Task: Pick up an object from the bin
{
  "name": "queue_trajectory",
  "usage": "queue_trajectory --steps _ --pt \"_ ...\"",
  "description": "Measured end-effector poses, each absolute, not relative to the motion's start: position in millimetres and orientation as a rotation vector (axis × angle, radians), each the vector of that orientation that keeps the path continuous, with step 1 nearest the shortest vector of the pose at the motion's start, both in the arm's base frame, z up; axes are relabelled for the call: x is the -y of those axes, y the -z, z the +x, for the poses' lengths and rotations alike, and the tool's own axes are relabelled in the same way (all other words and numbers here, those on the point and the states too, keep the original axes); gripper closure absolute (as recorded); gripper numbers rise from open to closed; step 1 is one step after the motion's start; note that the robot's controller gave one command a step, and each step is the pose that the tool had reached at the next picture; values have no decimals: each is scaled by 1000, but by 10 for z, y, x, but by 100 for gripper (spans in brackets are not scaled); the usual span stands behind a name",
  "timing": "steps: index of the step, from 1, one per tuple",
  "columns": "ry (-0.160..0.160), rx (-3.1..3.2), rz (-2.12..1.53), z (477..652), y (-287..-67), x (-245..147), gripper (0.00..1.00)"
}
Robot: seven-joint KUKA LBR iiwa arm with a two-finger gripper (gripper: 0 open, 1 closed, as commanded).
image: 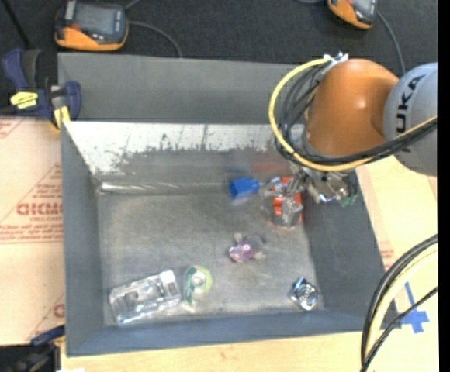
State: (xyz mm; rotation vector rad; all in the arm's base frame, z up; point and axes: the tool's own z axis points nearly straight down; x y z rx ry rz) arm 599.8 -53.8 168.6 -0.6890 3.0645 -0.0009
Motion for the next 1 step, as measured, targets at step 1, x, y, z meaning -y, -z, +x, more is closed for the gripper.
queue_trajectory --steps 1 --pt "0 -3117 -400 5432 -1438 783 100"
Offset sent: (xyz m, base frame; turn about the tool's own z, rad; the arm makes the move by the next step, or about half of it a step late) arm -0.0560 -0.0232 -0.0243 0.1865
